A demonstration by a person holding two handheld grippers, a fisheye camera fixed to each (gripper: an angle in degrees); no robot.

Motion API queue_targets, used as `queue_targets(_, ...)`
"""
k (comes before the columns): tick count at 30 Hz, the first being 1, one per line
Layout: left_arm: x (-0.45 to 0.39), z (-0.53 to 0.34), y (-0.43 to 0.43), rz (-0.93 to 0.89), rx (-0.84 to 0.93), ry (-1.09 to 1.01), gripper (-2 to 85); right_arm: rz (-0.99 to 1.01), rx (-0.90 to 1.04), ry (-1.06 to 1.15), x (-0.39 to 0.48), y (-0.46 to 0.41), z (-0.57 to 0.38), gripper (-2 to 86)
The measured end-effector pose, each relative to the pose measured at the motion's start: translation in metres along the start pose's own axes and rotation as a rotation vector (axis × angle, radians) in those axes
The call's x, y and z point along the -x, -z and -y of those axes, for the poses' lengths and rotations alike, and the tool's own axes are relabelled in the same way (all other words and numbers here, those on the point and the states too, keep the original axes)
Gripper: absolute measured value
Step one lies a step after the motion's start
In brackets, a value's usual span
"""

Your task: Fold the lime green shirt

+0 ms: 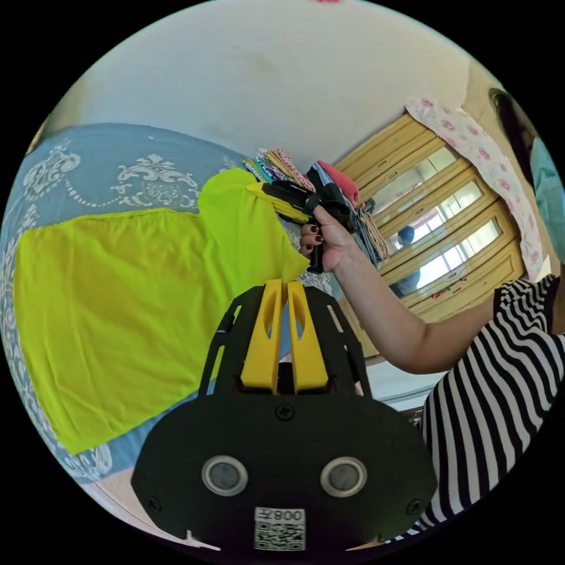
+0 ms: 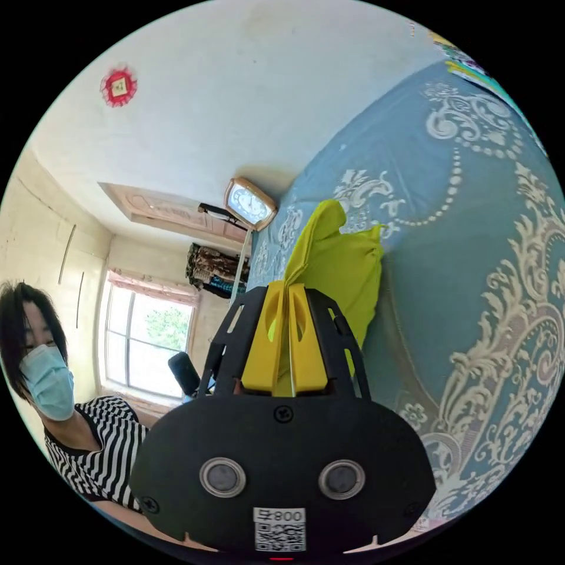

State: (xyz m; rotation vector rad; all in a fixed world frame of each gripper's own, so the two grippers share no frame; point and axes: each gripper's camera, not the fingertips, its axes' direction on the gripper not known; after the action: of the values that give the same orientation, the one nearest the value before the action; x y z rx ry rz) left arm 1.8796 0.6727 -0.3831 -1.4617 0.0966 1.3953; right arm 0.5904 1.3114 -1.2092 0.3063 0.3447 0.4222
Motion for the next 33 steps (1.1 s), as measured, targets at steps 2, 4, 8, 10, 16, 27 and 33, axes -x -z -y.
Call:
queue_targets(2,0.004,-0.004,0.031,0.018,-0.026,0.048,1.3,0.018,0.055,0.03,0.003,-0.041,0.007,0.7)
queue_targets(4,0.009,-0.012,0.071,0.05,-0.059,0.113,1.3,0.035,0.092,0.044,0.003,-0.072,0.01,0.6)
queue_targets(8,0.019,-0.023,0.127,0.081,-0.116,0.214,1.4,0.041,0.179,0.077,0.001,-0.142,0.015,0.5)
queue_targets(10,0.023,-0.029,0.159,0.096,-0.144,0.268,1.4,0.038,0.218,0.09,-0.002,-0.172,0.015,0.5)
queue_targets(16,0.034,-0.044,0.224,0.091,-0.229,0.405,1.4,0.005,0.313,0.12,-0.019,-0.255,0.015,0.4)
queue_targets(27,0.042,-0.068,0.291,0.053,-0.306,0.617,1.5,-0.139,0.469,0.192,-0.065,-0.371,0.003,0.5)
queue_targets(33,0.049,-0.076,0.311,0.01,-0.327,0.717,1.7,-0.223,0.534,0.191,-0.107,-0.413,0.002,0.9)
